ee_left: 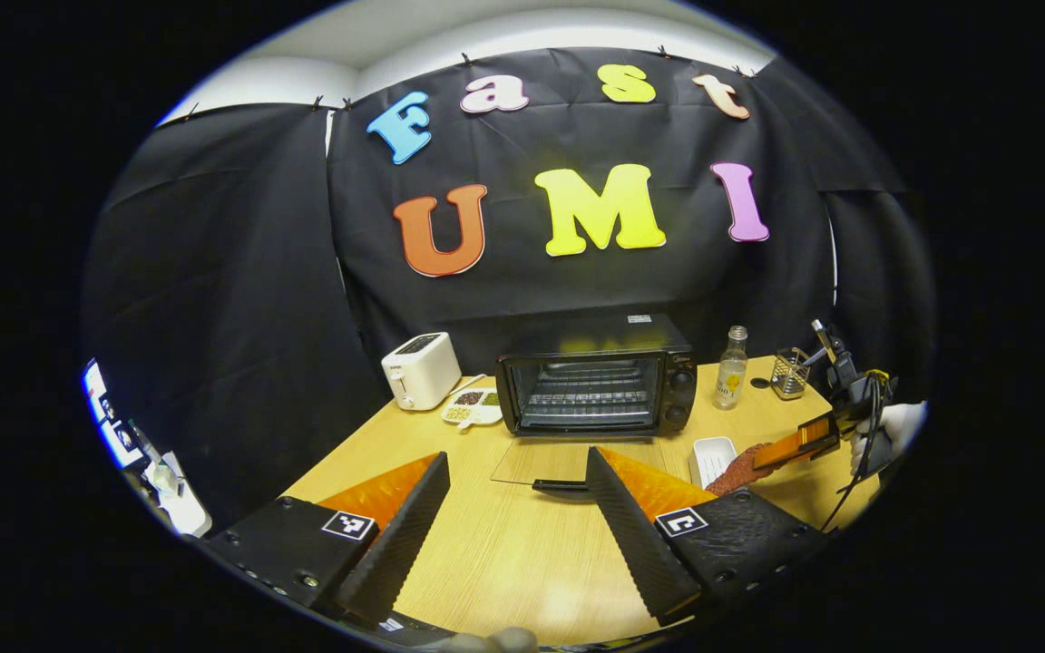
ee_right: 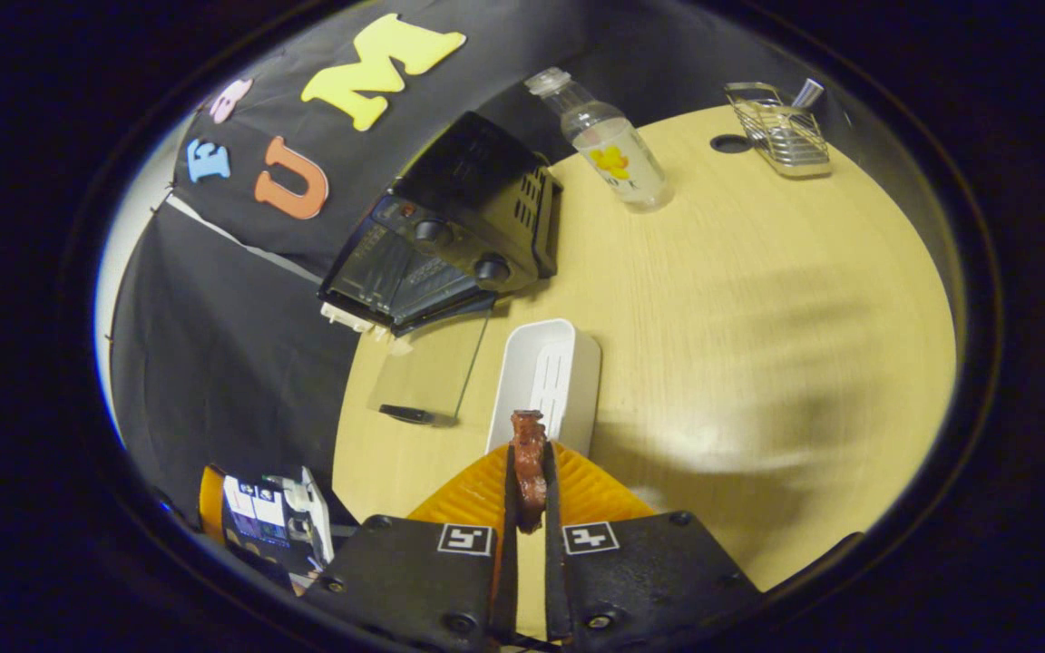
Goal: Open the electric oven with the left hand, put the food in, and close the electric oven.
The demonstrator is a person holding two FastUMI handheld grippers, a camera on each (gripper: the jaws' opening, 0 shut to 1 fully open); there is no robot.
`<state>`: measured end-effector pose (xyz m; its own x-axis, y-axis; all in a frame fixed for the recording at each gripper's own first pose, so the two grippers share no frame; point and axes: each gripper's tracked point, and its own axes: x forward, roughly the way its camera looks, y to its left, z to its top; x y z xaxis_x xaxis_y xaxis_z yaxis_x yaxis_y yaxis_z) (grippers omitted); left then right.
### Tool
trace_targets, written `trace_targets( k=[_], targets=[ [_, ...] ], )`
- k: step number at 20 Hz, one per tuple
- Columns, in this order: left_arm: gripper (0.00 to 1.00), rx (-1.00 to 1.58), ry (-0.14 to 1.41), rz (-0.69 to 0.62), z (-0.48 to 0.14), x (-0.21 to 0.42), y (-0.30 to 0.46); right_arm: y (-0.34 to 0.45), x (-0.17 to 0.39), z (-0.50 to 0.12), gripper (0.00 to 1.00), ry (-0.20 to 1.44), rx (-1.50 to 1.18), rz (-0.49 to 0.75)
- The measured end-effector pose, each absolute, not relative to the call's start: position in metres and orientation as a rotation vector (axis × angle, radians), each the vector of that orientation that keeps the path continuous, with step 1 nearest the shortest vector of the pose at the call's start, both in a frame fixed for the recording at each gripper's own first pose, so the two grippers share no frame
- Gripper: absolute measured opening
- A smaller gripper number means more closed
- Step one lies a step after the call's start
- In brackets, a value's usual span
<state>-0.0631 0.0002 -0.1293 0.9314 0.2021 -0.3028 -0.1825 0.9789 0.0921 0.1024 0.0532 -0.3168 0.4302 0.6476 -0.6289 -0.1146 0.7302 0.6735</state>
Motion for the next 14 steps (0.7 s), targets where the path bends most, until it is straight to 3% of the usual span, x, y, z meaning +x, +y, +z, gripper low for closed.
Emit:
trace_targets(
  k=[6,14],
  targets=[
    [0.96,0.061,0.320,0.184,-0.135,-0.052,0.021,0.071,0.112,-0.260,0.15,0.898,0.639,0.483],
    [0.96,0.061,0.323,0.065,-0.143,-0.033,0.062,0.163,0.162,-0.231,0.15,0.696,0.800,0.297]
  ],
)
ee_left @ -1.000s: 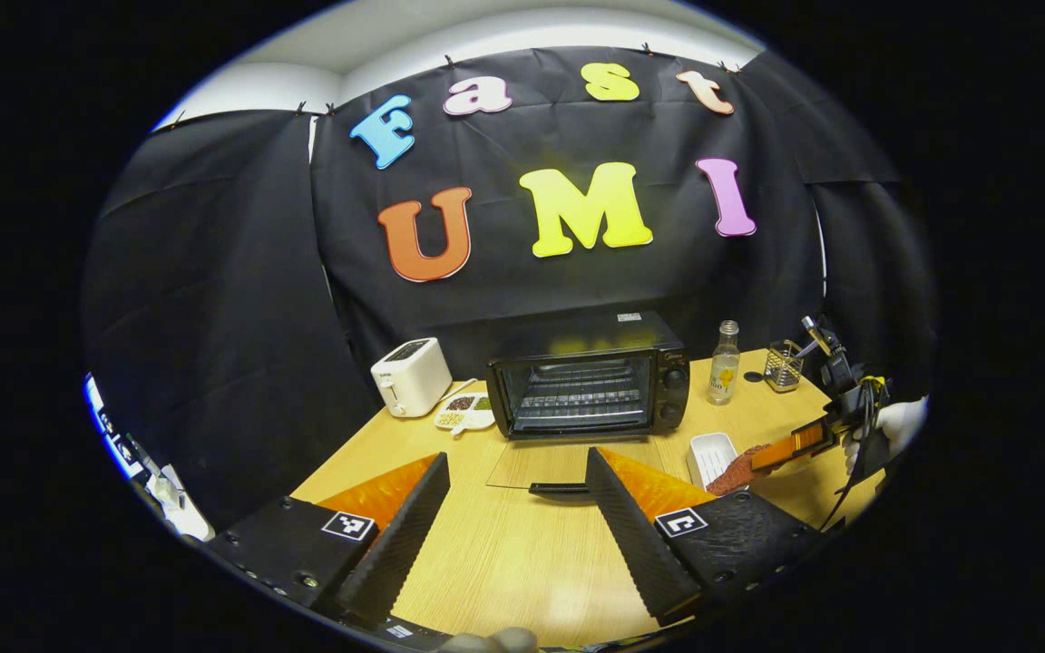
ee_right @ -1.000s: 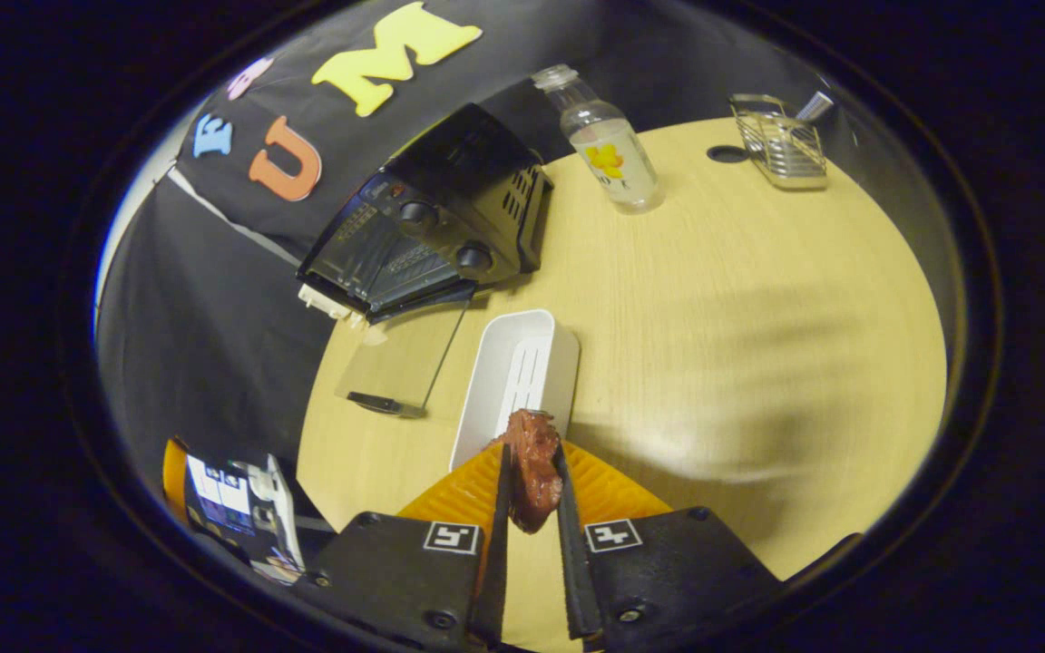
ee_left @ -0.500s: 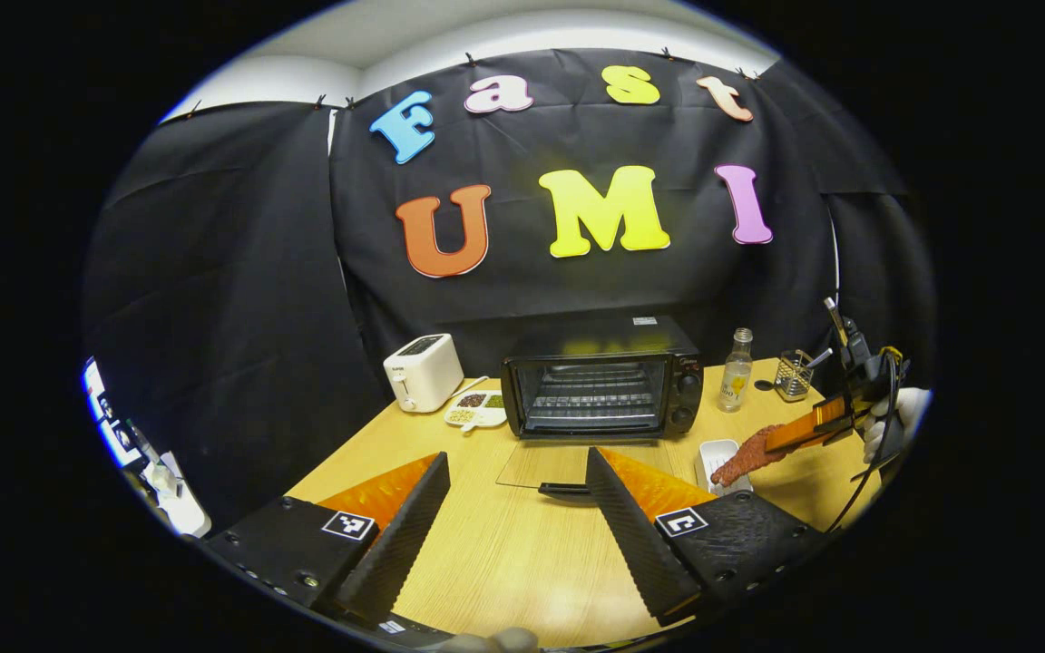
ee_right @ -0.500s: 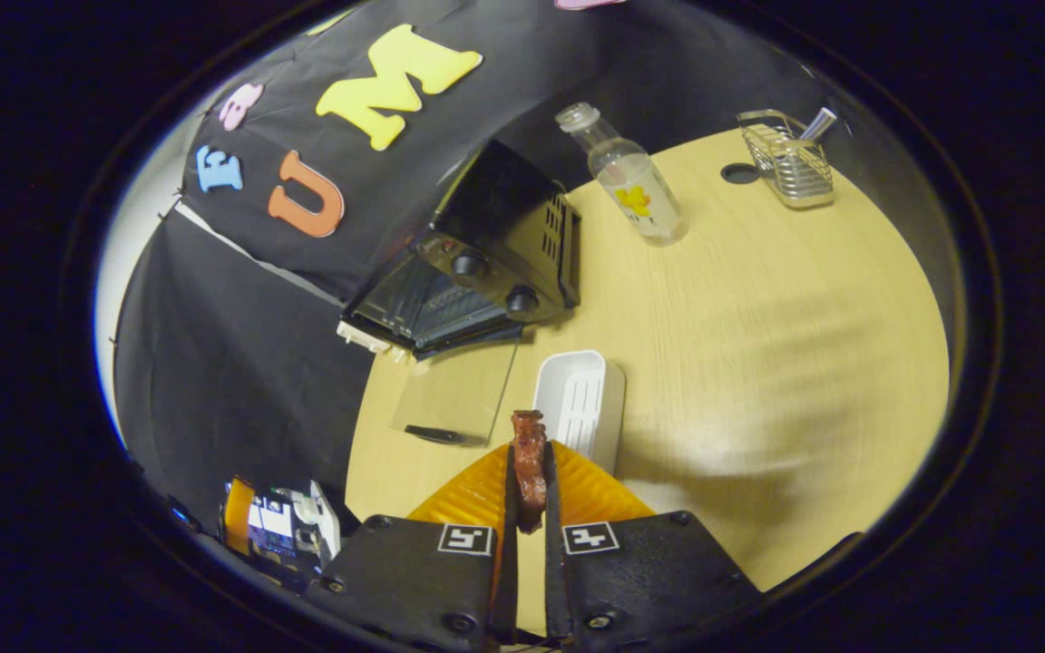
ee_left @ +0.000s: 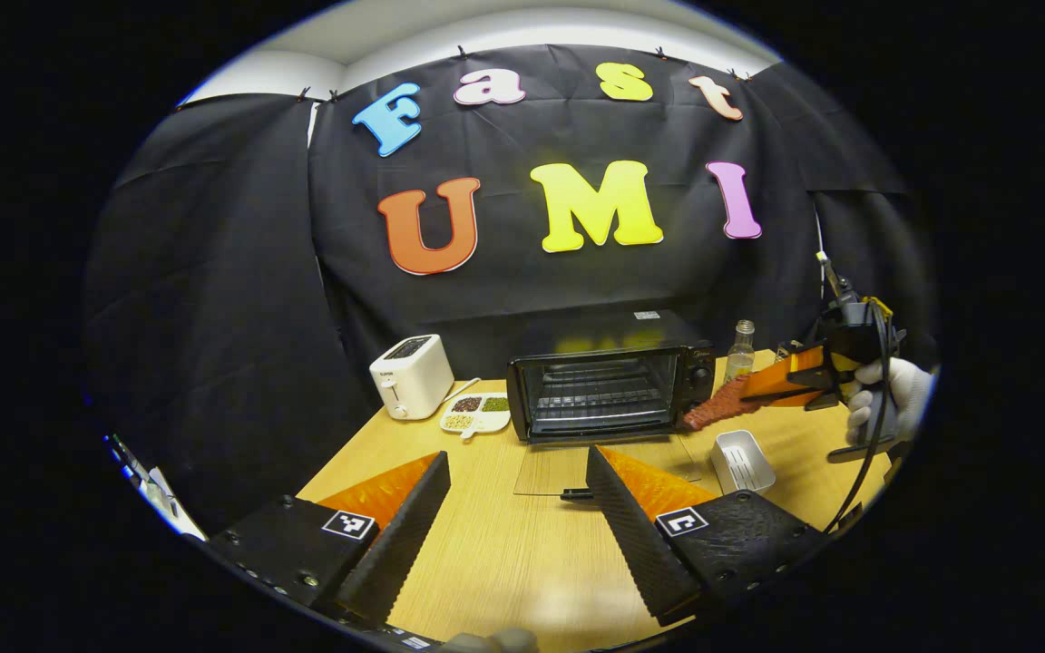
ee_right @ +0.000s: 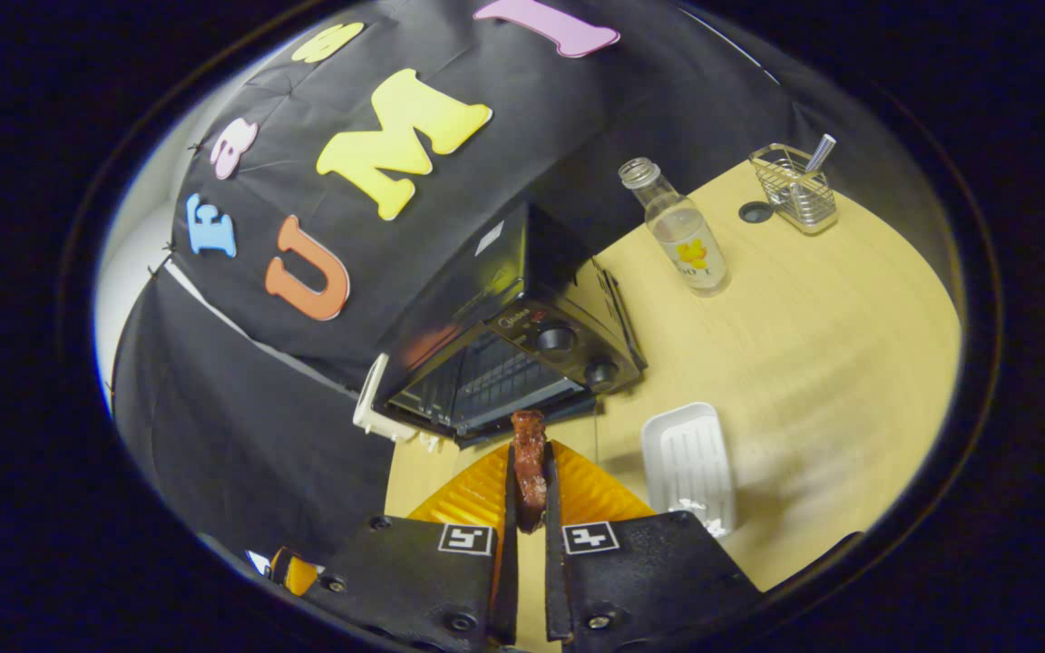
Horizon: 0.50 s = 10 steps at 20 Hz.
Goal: Open the electric oven with the left hand, put the food in, and close the electric oven.
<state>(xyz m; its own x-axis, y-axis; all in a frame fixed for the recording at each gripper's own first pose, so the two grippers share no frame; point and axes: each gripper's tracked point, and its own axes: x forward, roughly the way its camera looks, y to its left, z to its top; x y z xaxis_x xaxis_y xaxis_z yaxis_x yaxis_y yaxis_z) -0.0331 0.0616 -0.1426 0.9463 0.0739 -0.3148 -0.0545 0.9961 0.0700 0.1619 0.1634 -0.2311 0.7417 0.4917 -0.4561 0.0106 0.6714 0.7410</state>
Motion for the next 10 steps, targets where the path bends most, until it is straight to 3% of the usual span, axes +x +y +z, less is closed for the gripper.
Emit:
trace_targets(
  k=[10],
  targets=[
    [0.97,0.079,0.320,0.061,-0.138,-0.020,0.120,0.279,0.268,-0.265,0.15,0.492,1.004,0.135]
  ],
)
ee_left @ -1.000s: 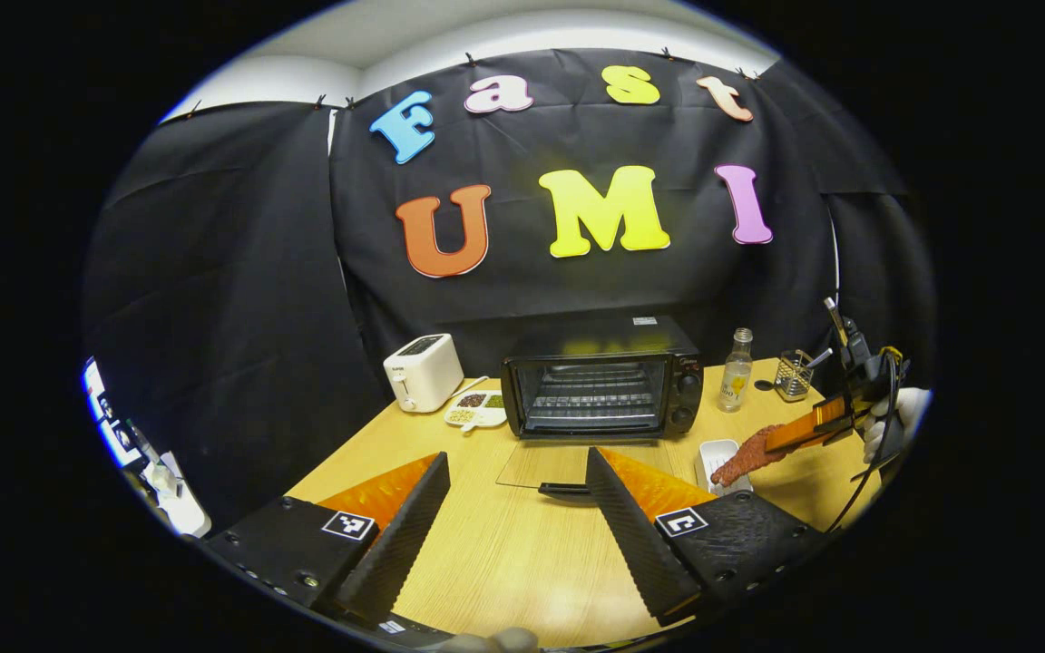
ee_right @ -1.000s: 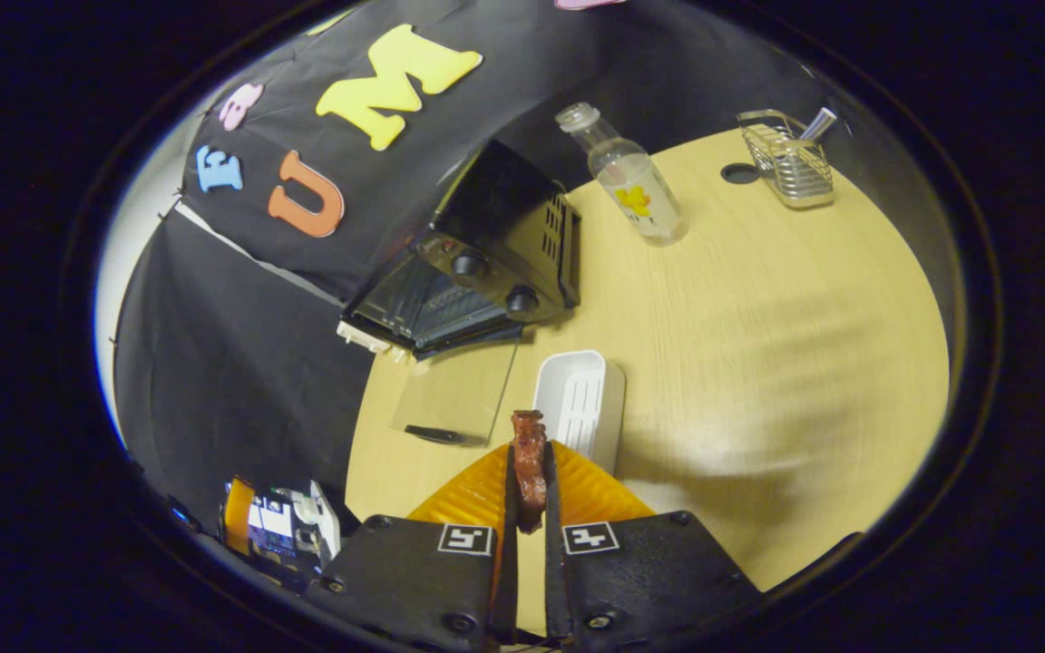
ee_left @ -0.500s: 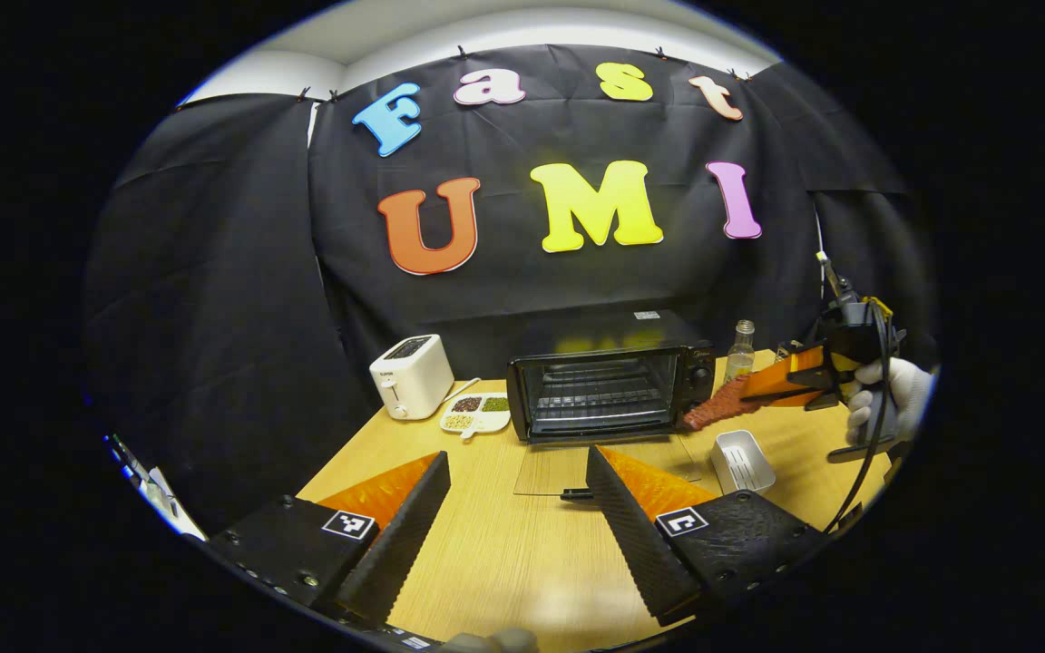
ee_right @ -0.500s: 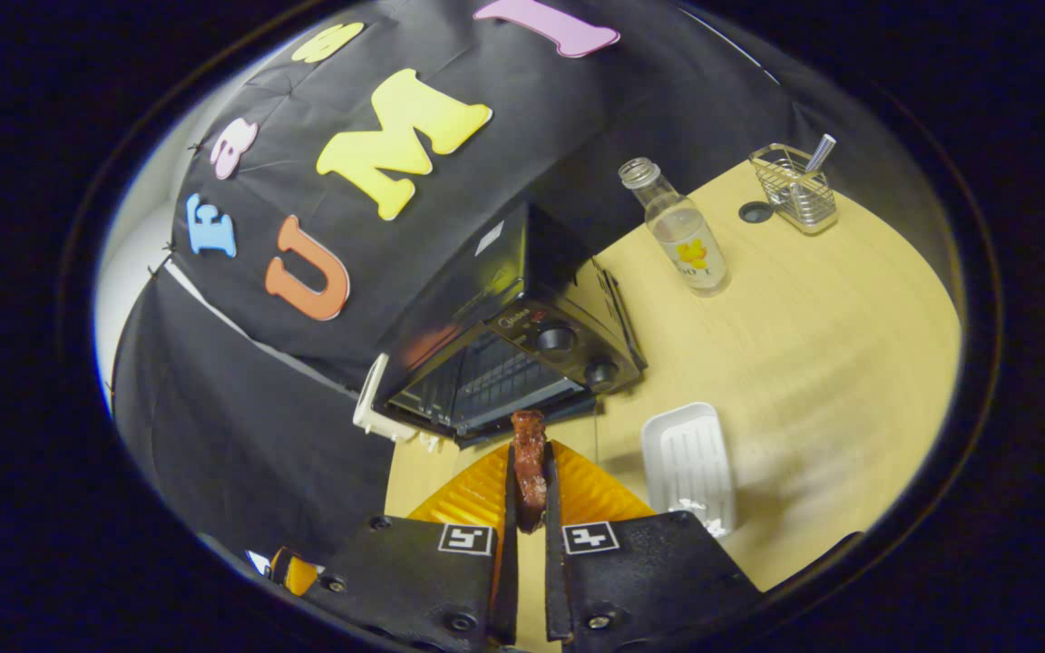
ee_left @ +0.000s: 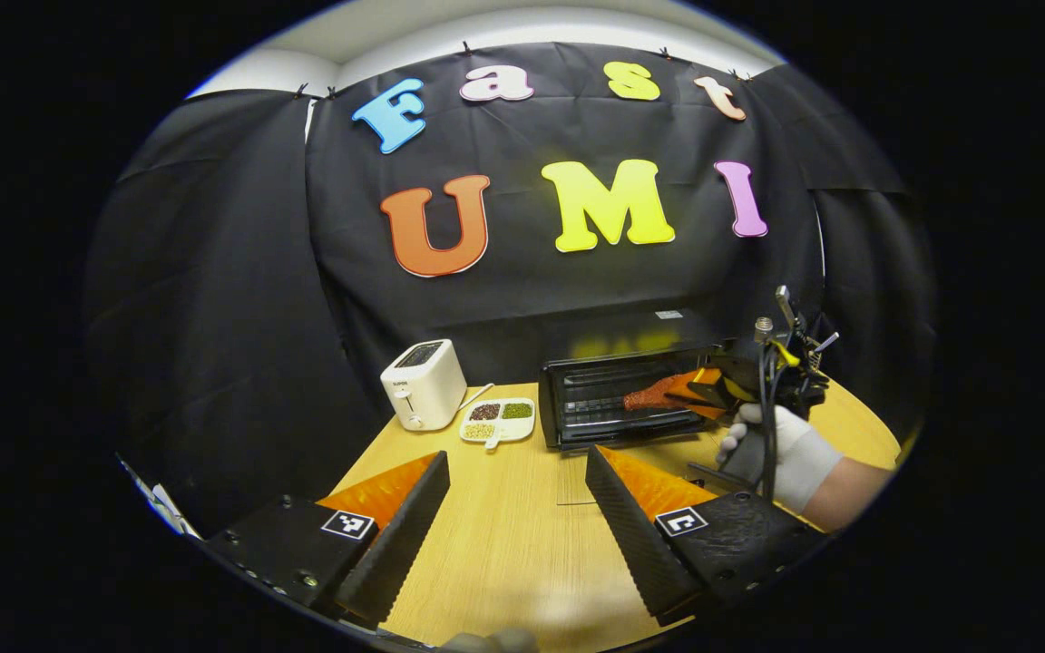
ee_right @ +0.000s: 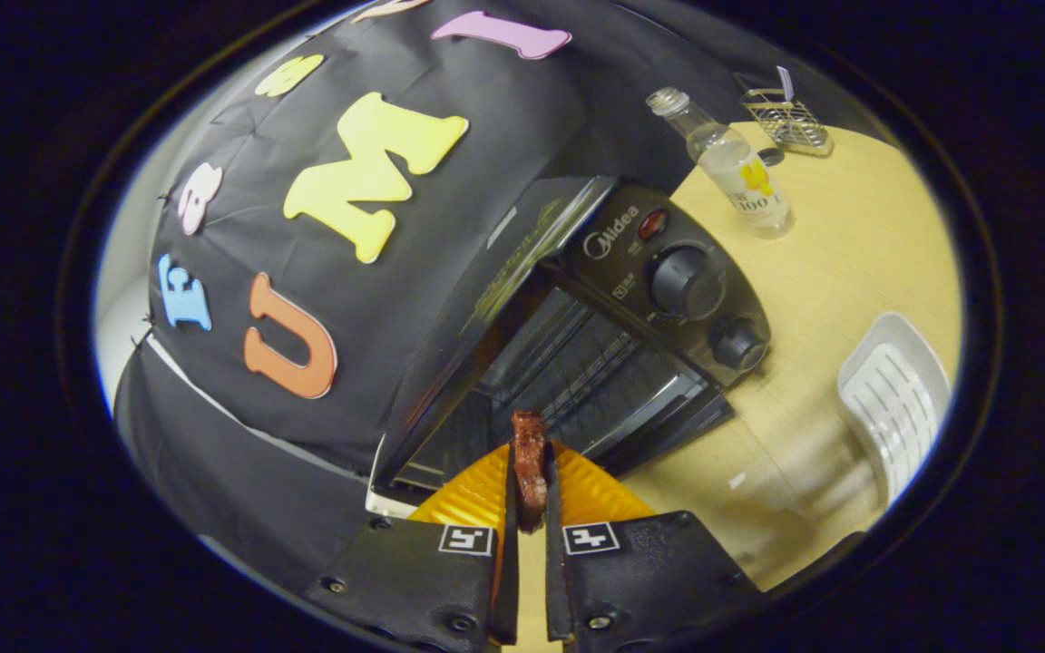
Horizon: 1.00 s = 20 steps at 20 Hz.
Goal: Open the electric oven with the left hand, put the food in, and close the electric oven.
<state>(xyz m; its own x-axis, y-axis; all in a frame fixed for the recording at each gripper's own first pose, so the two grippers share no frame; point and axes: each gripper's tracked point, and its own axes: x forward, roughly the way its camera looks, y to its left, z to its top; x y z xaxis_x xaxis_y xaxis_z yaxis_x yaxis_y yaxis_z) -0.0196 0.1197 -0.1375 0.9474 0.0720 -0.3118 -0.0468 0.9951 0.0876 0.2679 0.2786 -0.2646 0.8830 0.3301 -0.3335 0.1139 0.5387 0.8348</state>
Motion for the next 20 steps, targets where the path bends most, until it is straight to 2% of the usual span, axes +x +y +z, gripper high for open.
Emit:
trace_targets(
  k=[7,15,19,20],
  targets=[
    [0.97,0.071,0.321,0.087,-0.134,-0.019,0.137,0.290,0.326,-0.271,0.15,0.386,0.954,0.027],
    [0.97,0.063,0.330,0.086,-0.139,-0.015,0.139,0.301,0.339,-0.290,0.17,0.382,0.810,-0.025],
    [0.97,0.057,0.334,0.079,-0.141,-0.013,0.140,0.296,0.339,-0.294,0.26,0.382,0.627,-0.033],
    [0.97,0.053,0.335,0.079,-0.142,-0.012,0.141,0.295,0.339,-0.297,0.33,0.389,0.575,-0.036]
  ],
)
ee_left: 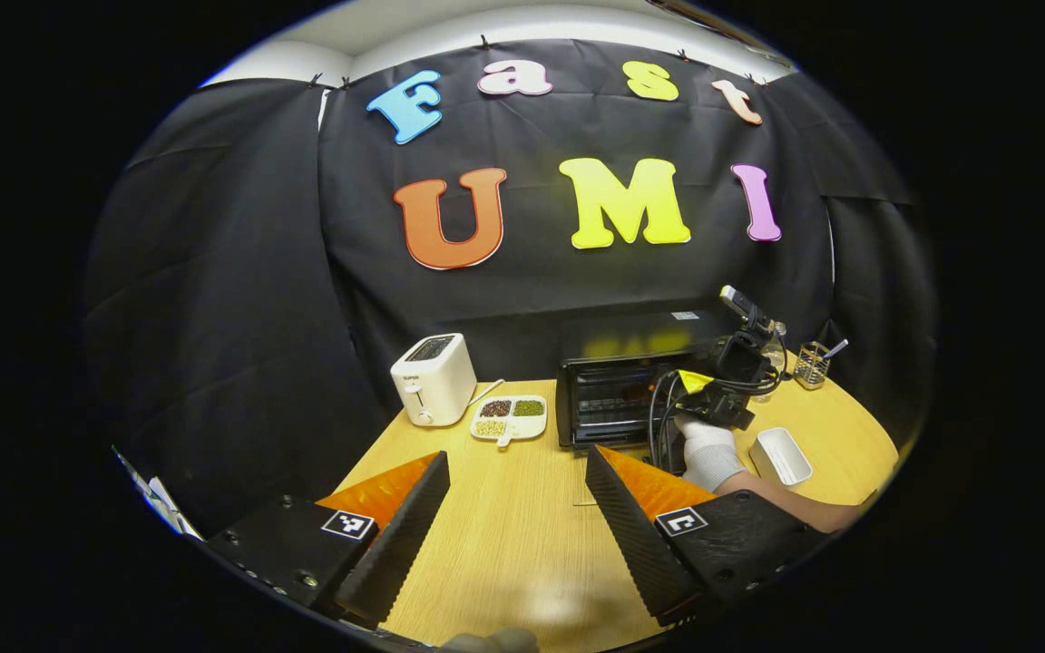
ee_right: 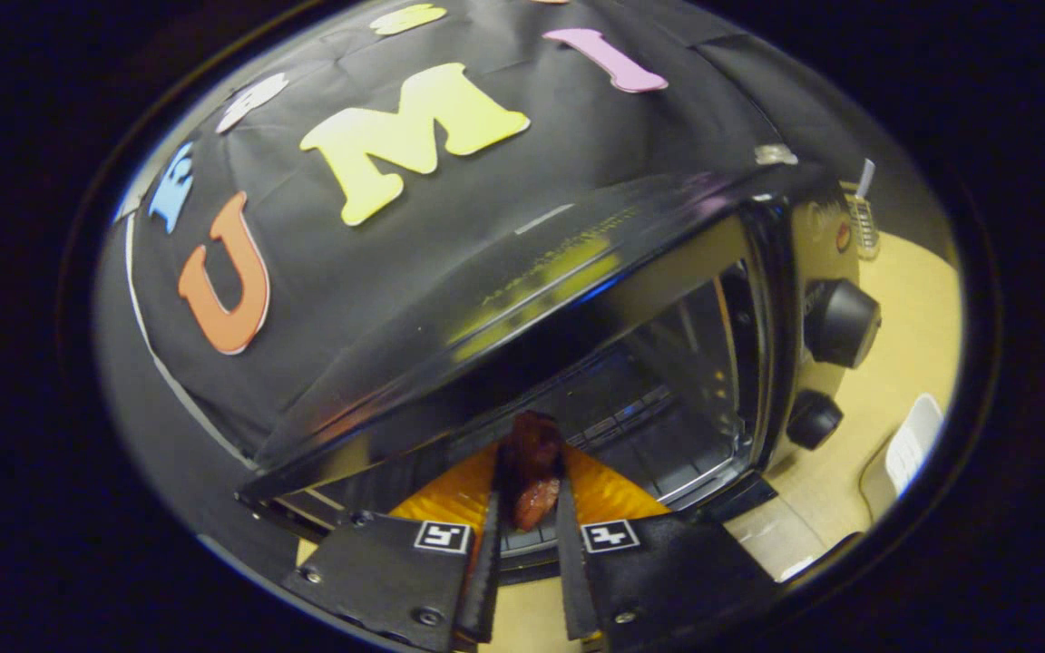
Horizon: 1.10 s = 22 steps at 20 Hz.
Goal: Open the electric oven with the left hand, put the food in, and close the electric oven.
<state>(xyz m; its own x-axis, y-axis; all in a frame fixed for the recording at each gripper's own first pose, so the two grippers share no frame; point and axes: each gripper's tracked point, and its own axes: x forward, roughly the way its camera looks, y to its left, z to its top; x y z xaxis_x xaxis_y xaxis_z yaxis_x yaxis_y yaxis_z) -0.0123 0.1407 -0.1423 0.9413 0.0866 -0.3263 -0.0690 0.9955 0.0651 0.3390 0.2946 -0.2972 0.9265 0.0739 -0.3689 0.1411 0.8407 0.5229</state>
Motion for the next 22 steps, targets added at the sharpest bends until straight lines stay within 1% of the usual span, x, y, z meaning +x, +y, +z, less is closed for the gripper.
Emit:
trace_targets(
  k=[1,2,3,4,5,6,7,8,10,12,14,17,19,22],
  targets=[
    [0.97,0.050,0.335,0.079,-0.141,-0.011,0.140,0.295,0.340,-0.302,0.41,0.396,0.530,-0.035],
    [0.97,0.048,0.333,0.076,-0.141,-0.011,0.140,0.294,0.338,-0.307,0.51,0.414,0.490,-0.035],
    [0.97,0.050,0.329,0.076,-0.141,-0.011,0.140,0.293,0.335,-0.312,0.53,0.429,0.467,-0.033],
    [0.97,0.053,0.325,0.075,-0.140,-0.010,0.140,0.293,0.334,-0.315,0.60,0.433,0.430,-0.030],
    [0.97,0.055,0.325,0.075,-0.140,-0.010,0.141,0.291,0.332,-0.318,0.64,0.439,0.395,-0.027],
    [0.97,0.054,0.323,0.074,-0.139,-0.011,0.142,0.289,0.328,-0.317,0.72,0.437,0.322,-0.022],
    [0.97,0.052,0.321,0.073,-0.139,-0.011,0.141,0.286,0.325,-0.318,0.75,0.430,0.266,-0.017],
    [0.97,0.052,0.318,0.074,-0.139,-0.010,0.142,0.286,0.323,-0.317,0.75,0.427,0.245,-0.008],
    [0.97,0.047,0.318,0.076,-0.140,-0.010,0.142,0.286,0.320,-0.315,0.78,0.421,0.225,-0.001],
    [0.96,0.039,0.318,0.073,-0.141,-0.012,0.141,0.281,0.321,-0.311,0.78,0.412,0.204,0.001],
    [0.96,0.035,0.314,0.071,-0.140,-0.011,0.141,0.281,0.325,-0.305,0.87,0.398,0.179,0.021],
    [0.97,0.039,0.302,0.071,-0.137,-0.013,0.141,0.281,0.315,-0.296,0.88,0.391,0.148,0.044],
    [0.97,0.040,0.290,0.068,-0.133,-0.011,0.140,0.280,0.297,-0.286,0.88,0.391,0.154,0.072],
    [0.97,0.043,0.274,0.059,-0.130,-0.013,0.137,0.273,0.253,-0.258,0.88,0.394,0.165,0.134]
  ],
)
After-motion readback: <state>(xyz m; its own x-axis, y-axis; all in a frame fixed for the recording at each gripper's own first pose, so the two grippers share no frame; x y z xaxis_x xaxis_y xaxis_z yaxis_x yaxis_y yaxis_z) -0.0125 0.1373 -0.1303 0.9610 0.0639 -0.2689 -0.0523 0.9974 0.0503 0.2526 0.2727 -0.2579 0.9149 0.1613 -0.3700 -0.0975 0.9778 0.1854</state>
